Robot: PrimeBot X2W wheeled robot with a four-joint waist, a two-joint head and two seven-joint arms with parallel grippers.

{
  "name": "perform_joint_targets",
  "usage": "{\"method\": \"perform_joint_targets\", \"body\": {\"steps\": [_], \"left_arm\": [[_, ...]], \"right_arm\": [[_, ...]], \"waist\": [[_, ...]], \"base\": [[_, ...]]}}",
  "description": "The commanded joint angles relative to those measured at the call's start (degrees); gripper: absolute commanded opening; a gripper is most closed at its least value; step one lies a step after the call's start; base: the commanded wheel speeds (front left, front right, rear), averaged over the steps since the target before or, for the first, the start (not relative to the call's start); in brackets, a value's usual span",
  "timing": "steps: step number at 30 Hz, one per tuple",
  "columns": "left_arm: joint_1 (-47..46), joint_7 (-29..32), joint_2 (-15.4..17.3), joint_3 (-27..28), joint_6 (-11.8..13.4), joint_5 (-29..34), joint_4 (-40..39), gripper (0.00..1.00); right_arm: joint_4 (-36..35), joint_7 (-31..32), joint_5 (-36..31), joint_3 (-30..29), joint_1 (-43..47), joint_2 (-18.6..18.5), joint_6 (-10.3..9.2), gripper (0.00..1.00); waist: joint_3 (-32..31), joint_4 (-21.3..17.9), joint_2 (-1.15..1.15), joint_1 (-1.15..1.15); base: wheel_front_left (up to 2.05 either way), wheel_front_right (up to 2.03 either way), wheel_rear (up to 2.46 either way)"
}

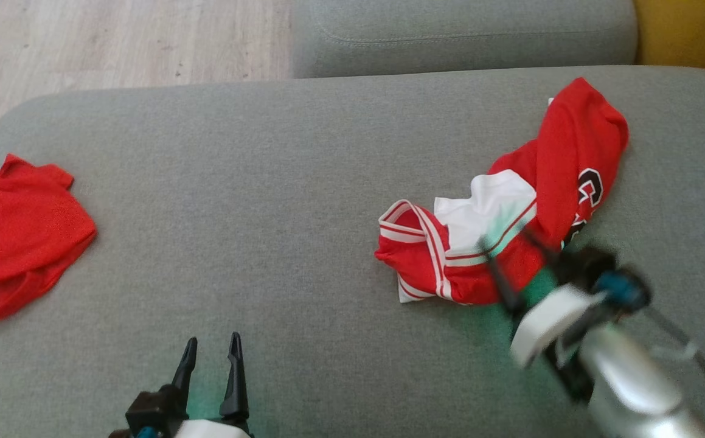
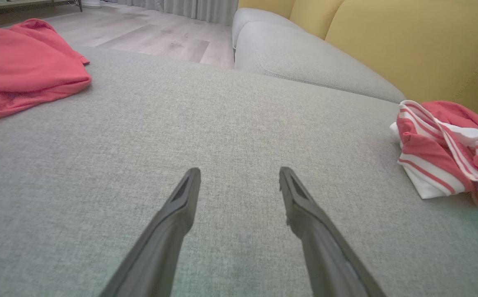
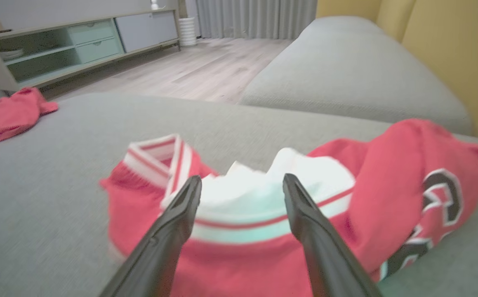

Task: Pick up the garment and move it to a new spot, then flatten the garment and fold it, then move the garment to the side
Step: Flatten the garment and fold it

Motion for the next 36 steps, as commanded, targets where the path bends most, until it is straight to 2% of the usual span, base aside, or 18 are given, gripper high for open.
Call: {"method": "perform_joint_targets", "body": {"steps": [1,6,10,18,19,20,30,33,36], "left_arm": [[-2.4,-0.3,0.3,1.4,0.2,-0.3,-1.6,1.0],[-2.2,-0.3,0.3,0.7,0.3,-0.6,-1.4,1.0],[-1.8,-0.3,0.3,0.7,0.3,-0.6,-1.3,1.0],[-1.3,-0.3,0.3,0.3,0.6,-1.3,-1.2,1.0],[-1.3,-0.3,0.3,0.2,0.6,-1.4,-1.2,1.0],[-1.4,-0.3,0.3,0.2,0.6,-1.5,-1.2,1.0],[-2.2,-0.3,0.3,-0.7,0.6,-2.0,-1.6,1.0],[-2.9,-0.3,0.3,-1.8,0.4,-2.2,-1.6,1.0],[-4.0,-0.3,0.3,-3.5,0.2,-2.5,-1.6,1.0]], "right_arm": [[-2.1,-0.4,0.6,1.6,-1.4,-0.3,-0.04,1.0],[-4.1,-0.4,4.2,9.4,2.1,-2.3,-0.04,1.0],[-5.0,-0.4,4.1,11.5,2.8,-3.4,-0.04,1.0],[-0.8,-0.4,1.3,14.2,1.7,-3.7,-0.04,1.0],[-0.2,-0.4,1.1,14.4,1.4,-3.6,-0.04,0.68],[0.1,-0.4,1.1,14.4,1.1,-3.5,-0.04,0.0],[-12.0,-0.4,-2.1,1.3,-6.3,-5.9,-0.04,0.0],[-12.0,-0.4,-4.0,0.8,-11.9,-6.6,-0.04,0.0],[-8.8,-0.4,-5.5,0.9,-19.0,-7.2,-0.04,0.0]], "waist": [[0.0,-0.1,0.0,0.0],[0.0,0.3,0.0,0.0],[0.1,1.1,0.0,0.0],[0.2,2.5,0.0,0.0],[0.2,2.6,0.0,0.0],[0.3,2.7,0.0,0.0],[1.4,5.2,0.0,0.0],[1.9,7.3,0.0,0.0],[2.9,10.9,0.0,0.0]], "base": [[0.0,0.0,0.0],[0.0,0.0,0.0],[0.0,0.0,0.0],[0.0,0.0,0.0],[0.0,0.0,0.0],[0.0,0.0,0.0],[0.0,0.0,0.0],[0.0,0.0,0.0],[0.0,0.0,0.0]]}}
